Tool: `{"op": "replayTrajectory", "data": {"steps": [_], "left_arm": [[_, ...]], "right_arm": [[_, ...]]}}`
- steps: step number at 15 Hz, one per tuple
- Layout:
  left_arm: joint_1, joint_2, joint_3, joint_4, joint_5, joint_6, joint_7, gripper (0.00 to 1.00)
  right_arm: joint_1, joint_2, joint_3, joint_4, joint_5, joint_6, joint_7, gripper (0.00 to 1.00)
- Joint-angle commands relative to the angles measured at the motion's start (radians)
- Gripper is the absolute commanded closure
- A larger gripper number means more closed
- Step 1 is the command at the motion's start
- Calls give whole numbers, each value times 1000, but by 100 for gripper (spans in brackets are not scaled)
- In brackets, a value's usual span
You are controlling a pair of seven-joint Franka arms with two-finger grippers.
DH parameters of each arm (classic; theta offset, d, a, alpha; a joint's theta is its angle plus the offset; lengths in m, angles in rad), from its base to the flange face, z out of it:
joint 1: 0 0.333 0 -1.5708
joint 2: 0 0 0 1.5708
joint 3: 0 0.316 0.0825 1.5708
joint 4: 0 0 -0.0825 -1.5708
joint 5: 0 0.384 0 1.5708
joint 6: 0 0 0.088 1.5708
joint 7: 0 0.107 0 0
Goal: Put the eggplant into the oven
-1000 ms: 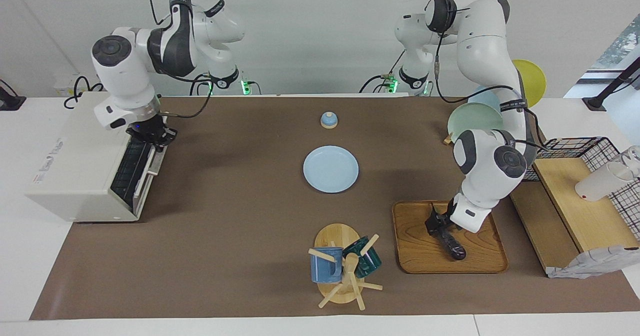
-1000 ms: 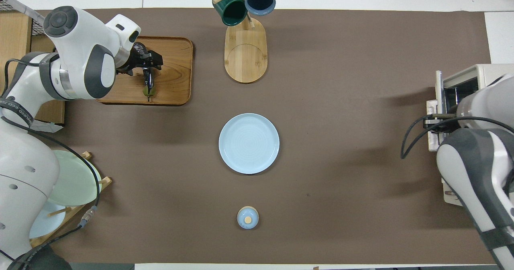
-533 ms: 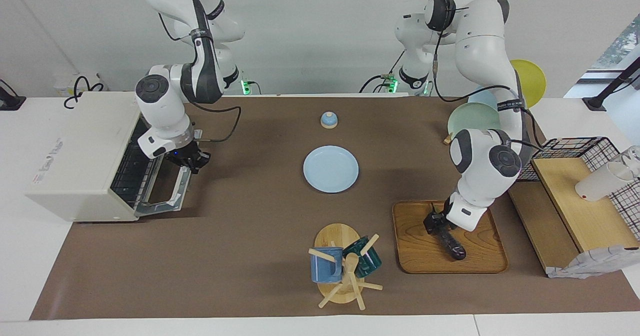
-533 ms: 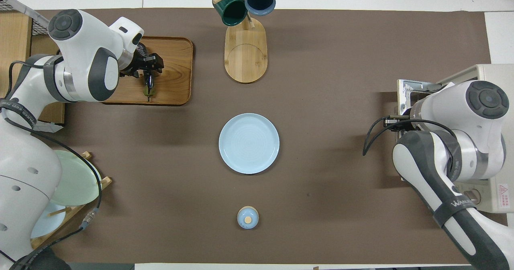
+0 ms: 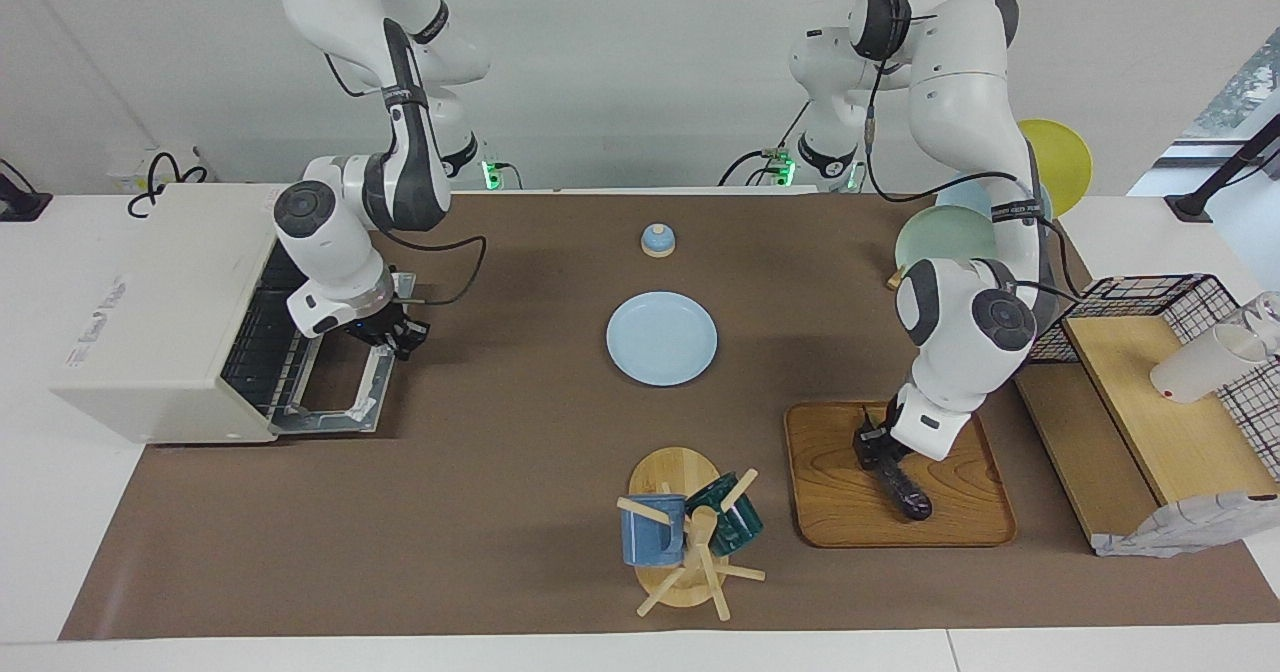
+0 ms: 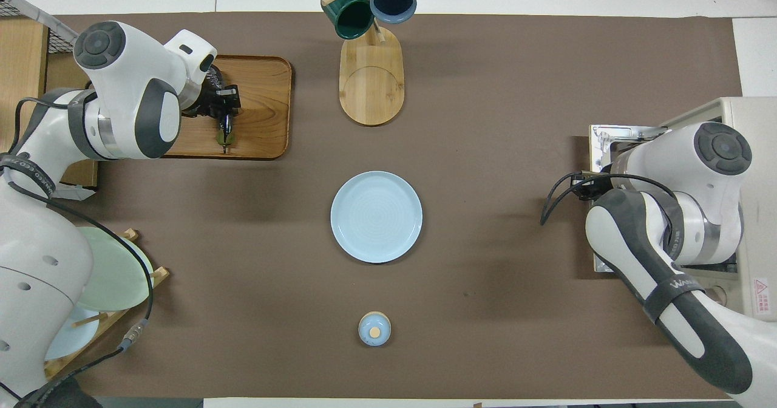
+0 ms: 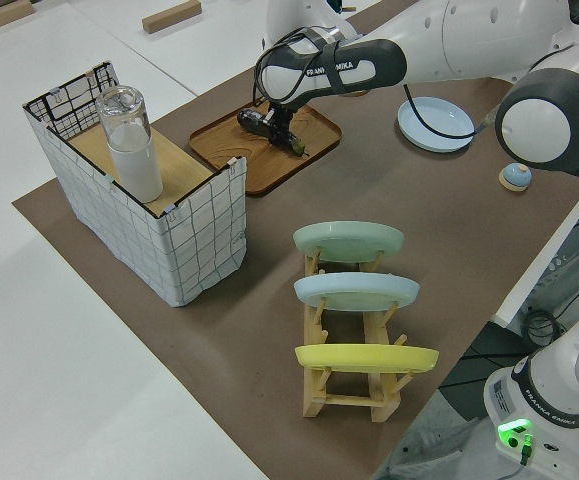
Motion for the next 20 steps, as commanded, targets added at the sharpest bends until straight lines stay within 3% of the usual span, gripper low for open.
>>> {"op": "replayTrajectory", "data": {"steps": [1, 3, 7, 12, 13, 16, 18, 20], "left_arm": [[-4, -37, 6, -41, 5, 14, -16, 85], [-9, -36, 6, -25, 0, -1, -31, 100], [-10, -48, -3, 22, 0, -67, -111, 100], [-122, -212, -5, -1, -40, -226, -299, 100], [-160, -235, -5, -2, -40, -249, -354, 100], [-288, -272, -5, -52, -40, -270, -438, 100], [-360, -316, -5, -164, -41, -171, -468, 100], [-441, -342, -5, -316, -41, 16, -491, 100]], "right_arm": [[25, 2, -13, 5, 17, 10, 39, 100], [76, 2, -13, 12, 17, -2, 93, 100], [124, 0, -13, 63, 17, -68, 131, 100], [133, 39, 2, 283, 17, -264, 131, 100], [139, 54, 4, 328, 16, -301, 131, 97], [148, 60, 4, 365, 10, -320, 128, 74], [168, 63, 4, 365, 11, -317, 127, 56], [168, 63, 4, 365, 10, -317, 125, 54]]}}
